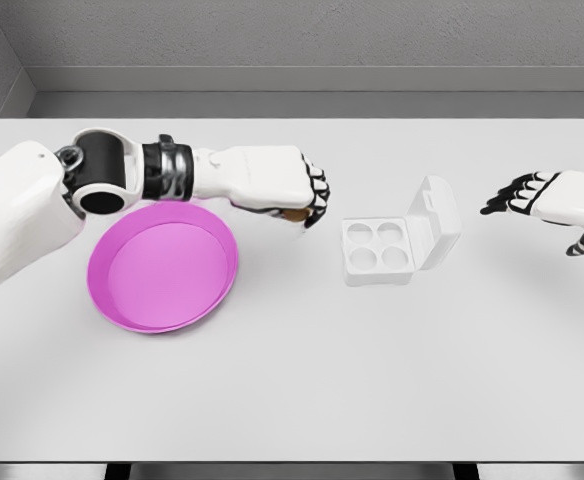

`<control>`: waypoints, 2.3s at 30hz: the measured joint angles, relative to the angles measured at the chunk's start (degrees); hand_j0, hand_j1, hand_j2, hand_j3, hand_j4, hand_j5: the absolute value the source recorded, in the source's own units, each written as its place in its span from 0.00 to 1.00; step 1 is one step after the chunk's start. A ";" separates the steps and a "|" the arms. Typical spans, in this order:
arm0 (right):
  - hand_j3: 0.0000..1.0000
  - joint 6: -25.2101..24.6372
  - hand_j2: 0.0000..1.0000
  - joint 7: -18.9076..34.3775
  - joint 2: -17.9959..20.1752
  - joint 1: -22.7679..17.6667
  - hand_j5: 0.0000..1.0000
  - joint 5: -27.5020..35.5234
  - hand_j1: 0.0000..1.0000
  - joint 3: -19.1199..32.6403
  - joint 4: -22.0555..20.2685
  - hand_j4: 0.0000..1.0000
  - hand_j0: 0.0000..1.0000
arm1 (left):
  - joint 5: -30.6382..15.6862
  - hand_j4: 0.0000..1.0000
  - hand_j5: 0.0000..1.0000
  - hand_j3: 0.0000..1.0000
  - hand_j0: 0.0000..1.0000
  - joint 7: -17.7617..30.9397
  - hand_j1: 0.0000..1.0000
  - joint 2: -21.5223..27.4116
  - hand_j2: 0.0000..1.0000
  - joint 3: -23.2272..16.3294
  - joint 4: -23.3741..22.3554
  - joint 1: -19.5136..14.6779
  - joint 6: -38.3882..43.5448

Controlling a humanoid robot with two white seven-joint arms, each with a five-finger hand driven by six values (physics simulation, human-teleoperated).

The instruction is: Pack egg into the box and close the box lid

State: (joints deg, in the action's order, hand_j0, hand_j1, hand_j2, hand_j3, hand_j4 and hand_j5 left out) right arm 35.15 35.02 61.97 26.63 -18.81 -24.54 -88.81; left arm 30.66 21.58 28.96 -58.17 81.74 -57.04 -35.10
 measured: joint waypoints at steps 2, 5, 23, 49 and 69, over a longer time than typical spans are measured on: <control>1.00 0.00 1.00 0.00 -0.15 0.00 1.00 -0.01 1.00 -0.04 -0.02 1.00 1.00 | 0.06 0.35 0.35 0.35 0.35 0.00 0.35 -2.35 0.35 -0.63 -2.58 -1.41 0.02; 1.00 0.00 1.00 0.00 -0.46 0.00 1.00 0.01 1.00 -0.07 -0.03 1.00 1.00 | 0.37 0.35 0.35 0.35 0.35 0.09 0.35 -5.76 0.35 -1.51 -6.75 -1.49 -0.02; 1.00 0.00 1.00 0.00 -1.39 0.00 1.00 -0.01 1.00 -0.25 -0.03 1.00 1.00 | 1.16 0.35 0.35 0.35 0.35 2.16 0.35 -15.95 0.35 -4.87 -16.41 -1.85 -0.01; 1.00 0.00 1.00 0.00 -1.24 0.00 1.00 -0.02 1.00 -0.14 -0.08 1.00 1.00 | 0.17 0.82 0.82 0.82 0.82 2.03 0.82 -19.46 0.82 -6.34 -21.33 -1.93 -0.02; 1.00 0.00 1.00 0.00 -1.43 0.00 1.00 -0.04 1.00 0.01 -0.21 1.00 1.00 | -2.14 1.00 1.00 1.00 1.00 1.92 1.00 -19.05 1.00 -6.31 -21.21 -3.60 0.00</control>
State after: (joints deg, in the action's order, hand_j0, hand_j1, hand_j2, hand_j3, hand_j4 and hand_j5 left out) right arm 35.15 35.02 60.53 26.63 -18.84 -24.54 -89.03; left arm 28.53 23.50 9.91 -64.49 60.54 -60.64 -35.10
